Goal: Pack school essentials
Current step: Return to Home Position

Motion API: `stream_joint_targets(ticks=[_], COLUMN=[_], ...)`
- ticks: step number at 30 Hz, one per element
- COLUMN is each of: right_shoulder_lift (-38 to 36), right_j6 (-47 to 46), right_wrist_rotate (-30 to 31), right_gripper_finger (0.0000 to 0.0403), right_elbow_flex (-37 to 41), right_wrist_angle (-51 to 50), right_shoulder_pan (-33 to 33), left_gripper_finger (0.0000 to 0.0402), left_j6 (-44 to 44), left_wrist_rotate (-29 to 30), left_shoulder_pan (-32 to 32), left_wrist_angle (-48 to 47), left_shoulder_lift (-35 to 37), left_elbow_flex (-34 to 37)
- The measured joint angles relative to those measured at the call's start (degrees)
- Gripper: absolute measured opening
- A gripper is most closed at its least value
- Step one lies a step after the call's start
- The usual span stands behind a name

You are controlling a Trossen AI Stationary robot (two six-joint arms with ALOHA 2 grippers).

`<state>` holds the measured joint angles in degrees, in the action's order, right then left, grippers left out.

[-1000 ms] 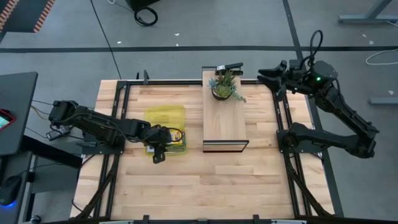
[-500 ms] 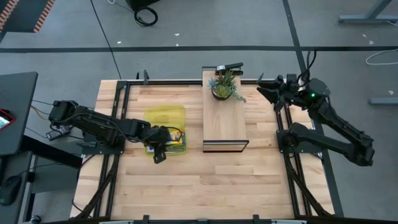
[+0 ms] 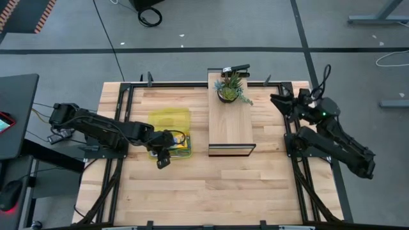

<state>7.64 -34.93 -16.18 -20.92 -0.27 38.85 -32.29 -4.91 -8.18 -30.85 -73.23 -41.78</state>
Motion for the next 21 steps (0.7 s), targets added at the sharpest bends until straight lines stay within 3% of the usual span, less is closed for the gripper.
stream_joint_targets(ticks=[4,10,21], right_shoulder_lift=[-2.83,-2.78,-2.76], right_j6=[-2.98,-1.67,-2.64], right_wrist_rotate=[1.19,7.37,17.5], right_gripper_finger=[0.0175,0.0152,0.0128], right_elbow_flex=[2.49,3.14,11.02], right_wrist_angle=[3.25,3.69,10.45], right_shoulder_pan=[-2.93,-9.83,-22.07], left_gripper_finger=[0.0079,0.0073,0.0067], left_j6=[1.04,1.7,1.44], left_wrist_rotate=[0.07,0.13,0.31], left_shoulder_pan=[0.02,0.39,0.98], left_wrist_angle=[-1.85,-3.3,-3.35], left_shoulder_lift=[0.78,1.11,2.8], left_elbow_flex=[-0.02,0.02,0.04])
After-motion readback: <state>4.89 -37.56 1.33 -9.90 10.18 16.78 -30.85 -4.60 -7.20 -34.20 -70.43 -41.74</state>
